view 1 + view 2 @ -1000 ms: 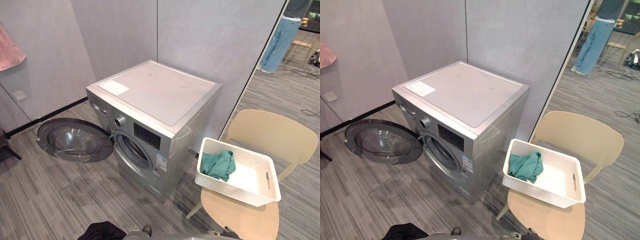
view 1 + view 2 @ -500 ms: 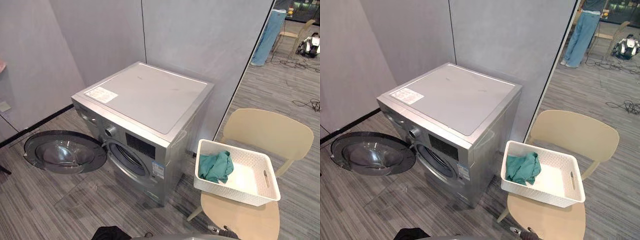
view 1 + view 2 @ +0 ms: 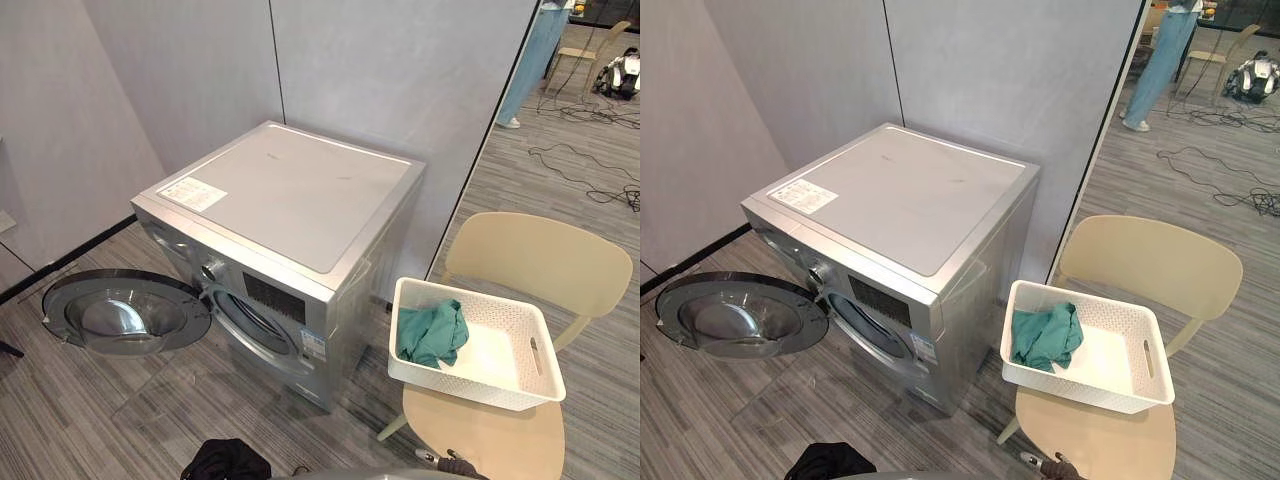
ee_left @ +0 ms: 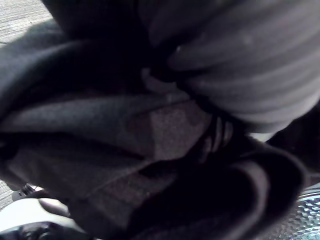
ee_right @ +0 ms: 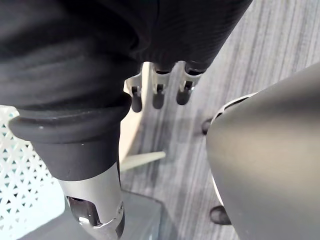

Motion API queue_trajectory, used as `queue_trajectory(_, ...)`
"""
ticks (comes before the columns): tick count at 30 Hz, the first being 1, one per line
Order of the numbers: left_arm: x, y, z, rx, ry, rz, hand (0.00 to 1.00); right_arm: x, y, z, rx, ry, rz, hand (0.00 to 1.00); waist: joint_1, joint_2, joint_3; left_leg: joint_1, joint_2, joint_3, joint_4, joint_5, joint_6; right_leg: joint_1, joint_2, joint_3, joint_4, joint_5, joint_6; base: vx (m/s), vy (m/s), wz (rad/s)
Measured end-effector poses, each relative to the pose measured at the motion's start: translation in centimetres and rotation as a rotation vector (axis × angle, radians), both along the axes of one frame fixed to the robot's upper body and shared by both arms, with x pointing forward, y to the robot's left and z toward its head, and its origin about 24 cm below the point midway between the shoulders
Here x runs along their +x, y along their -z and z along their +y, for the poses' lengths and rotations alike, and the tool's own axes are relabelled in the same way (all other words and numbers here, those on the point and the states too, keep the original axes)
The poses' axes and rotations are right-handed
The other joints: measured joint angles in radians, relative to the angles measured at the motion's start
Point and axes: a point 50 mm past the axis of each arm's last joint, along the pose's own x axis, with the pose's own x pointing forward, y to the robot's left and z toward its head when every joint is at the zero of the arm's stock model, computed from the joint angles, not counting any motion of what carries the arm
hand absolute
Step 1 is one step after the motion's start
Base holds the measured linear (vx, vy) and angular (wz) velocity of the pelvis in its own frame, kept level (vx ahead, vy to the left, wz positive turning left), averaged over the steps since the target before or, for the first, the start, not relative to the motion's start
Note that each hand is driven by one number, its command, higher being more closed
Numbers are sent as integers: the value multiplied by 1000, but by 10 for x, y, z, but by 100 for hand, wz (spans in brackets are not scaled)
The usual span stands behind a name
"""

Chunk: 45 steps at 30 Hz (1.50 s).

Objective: Pick up the laundry basket with both hands and put the clothes into the washing machine.

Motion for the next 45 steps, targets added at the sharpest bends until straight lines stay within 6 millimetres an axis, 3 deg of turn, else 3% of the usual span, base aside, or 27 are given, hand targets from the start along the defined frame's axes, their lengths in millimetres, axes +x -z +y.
queue_trajectory(3,5,0,1,0,-5,-13,100,0,-1,-5,15,122,-21,0,3,4,-19,-71,-1,-15,6,-4,-4,-65,5,-13,-15,0,0,85,-7,12)
queue_trajectory(7,6,-1,4,4,-57,-24,100,-3,-1,-9,37,250,-36,0,5,-11,-10,-89,-10,-40,27,-13,-4,-69,-4,-30,-13,5,1,173,-30,13)
queue_trajectory(9,14,-2,8,10,-57,-43,100,3,-2,-11,44,312,-63,0,4,-15,0,-130,-34,-56,128,-48,8,-51,-15,-51,-21,4,2,211,-28,21)
queue_trajectory(10,27,-3,8,11,-52,-75,100,11,-4,-14,42,331,-89,0,5,-13,23,-174,-47,-73,243,-78,18,-34,-23,-62,-21,5,2,144,-36,31)
queue_trajectory(11,40,-4,8,9,-64,-111,100,21,-7,-17,38,351,-114,0,6,-9,47,-229,-65,-93,382,-108,14,-15,-26,-77,-19,7,4,158,-27,28)
queue_trajectory(13,47,-5,6,-1,-95,-139,100,31,-10,-17,39,358,-142,0,19,-18,66,-325,-88,-110,558,-142,-3,5,-43,-78,-17,10,2,114,26,3)
queue_trajectory(14,48,-5,4,-7,-108,-148,100,36,-11,-16,40,355,-152,0,31,-11,67,-347,-65,-112,551,-179,-13,13,-38,-77,-18,10,3,123,37,-10)
queue_trajectory(16,43,-4,3,-16,-154,-142,100,39,-12,-19,35,364,-170,0,30,-1,67,-383,14,-82,493,-175,-8,34,-28,-85,-12,-3,22,155,74,-6)
queue_trajectory(17,35,-3,3,-18,-197,-129,100,39,-13,-22,25,389,-185,0,29,1,68,-393,77,-56,443,-170,-11,64,-36,-89,-6,-17,45,188,150,-6)
queue_trajectory(19,28,-1,-1,-30,-213,-106,100,29,-12,-29,8,413,-172,0,26,12,64,-387,128,-53,390,-111,1,92,-60,-101,35,-56,105,217,221,-3)
queue_trajectory(20,25,-1,-1,-31,-216,-96,100,24,-12,-32,1,425,-163,0,25,17,65,-389,137,-45,401,-71,-81,106,-74,-108,48,-70,128,250,297,27)
queue_trajectory(21,30,-2,6,-13,-198,-106,100,16,-9,-30,9,446,-139,0,24,-17,61,-389,70,-29,439,-94,-110,125,-140,-123,69,-72,159,290,316,41)
queue_trajectory(22,35,-4,10,0,-170,-118,100,10,-6,-24,28,459,-112,0,22,-36,60,-398,27,-30,471,-108,-88,123,-178,-141,91,-40,167,296,324,53)
queue_trajectory(24,42,-5,12,7,-111,-127,100,5,-3,-17,52,483,-93,0,22,-27,58,-423,-36,-48,562,-141,-35,121,-211,-162,144,62,165,331,389,55)
queue_trajectory(26,43,-5,8,4,-51,-119,100,-3,-1,-15,58,503,-71,0,31,-1,41,-407,-72,-59,577,-163,2,103,-242,-159,223,183,135,305,378,47)
queue_trajectory(27,42,-4,6,3,-19,-112,100,0,-2,-15,62,498,-77,0,35,22,31,-385,-74,-59,563,-177,27,62,-260,-160,299,261,38,302,367,13)
queue_trajectory(28,41,-4,6,8,3,-104,100,7,-3,-15,57,515,-79,0,35,35,36,-355,-76,-45,551,-186,42,24,-291,-183,415,201,-90,252,357,-4)
queue_trajectory(29,40,-5,10,21,15,-96,100,2,-3,-21,37,522,-68,0,35,34,37,-328,-78,-23,529,-186,51,-9,-294,-189,481,142,-135,260,405,-14)
queue_trajectory(30,36,-4,11,23,22,-80,100,-3,-3,-24,23,504,-57,0,32,34,38,-290,-78,-11,498,-186,67,-30,-272,-177,506,81,-104,197,352,-17)
queue_trajectory(31,31,-4,15,29,20,-60,100,-5,-3,-24,17,483,-50,0,28,33,40,-238,-77,-7,460,-179,83,-45,-215,-155,505,16,-75,139,236,-13)
queue_trajectory(34,21,-3,19,35,6,-34,100,-22,0,-21,20,455,-14,0,26,19,34,-153,-78,12,377,-170,102,-62,-71,-170,430,-65,-57,44,87,-15)
queue_trajectory(35,16,-2,15,25,6,-20,100,-28,1,-19,24,441,-1,0,24,10,26,-135,-82,17,362,-170,102,-56,-21,-180,361,-86,-75,6,-7,-22)
queue_trajectory(37,13,0,7,-1,-4,-14,100,-29,2,-16,35,436,-11,0,23,4,7,-137,-90,17,351,-165,95,-36,20,-124,254,-93,-67,39,-45,-15)
queue_trajectory(38,17,-1,10,1,-7,-24,100,-30,3,-11,47,444,-10,0,23,-14,2,-140,-92,16,343,-150,84,-29,33,-75,217,-92,-68,30,-71,-5)
queue_trajectory(42,23,-1,6,-19,-62,-57,100,-31,4,0,74,483,-26,0,3,-7,2,-136,-85,-6,341,-126,67,10,45,-50,170,-86,-77,-60,-116,17)
queue_trajectory(43,26,-1,-1,-32,-103,-79,100,-26,2,-2,66,471,-47,0,5,12,13,-177,-58,19,451,-181,45,20,65,-51,155,-82,-82,-127,-71,-11)
queue_trajectory(45,27,0,-8,-50,-141,-99,100,-16,-1,-10,42,435,-86,0,7,52,24,-284,-15,58,674,-229,11,29,98,-48,142,-91,-97,-156,8,-28)
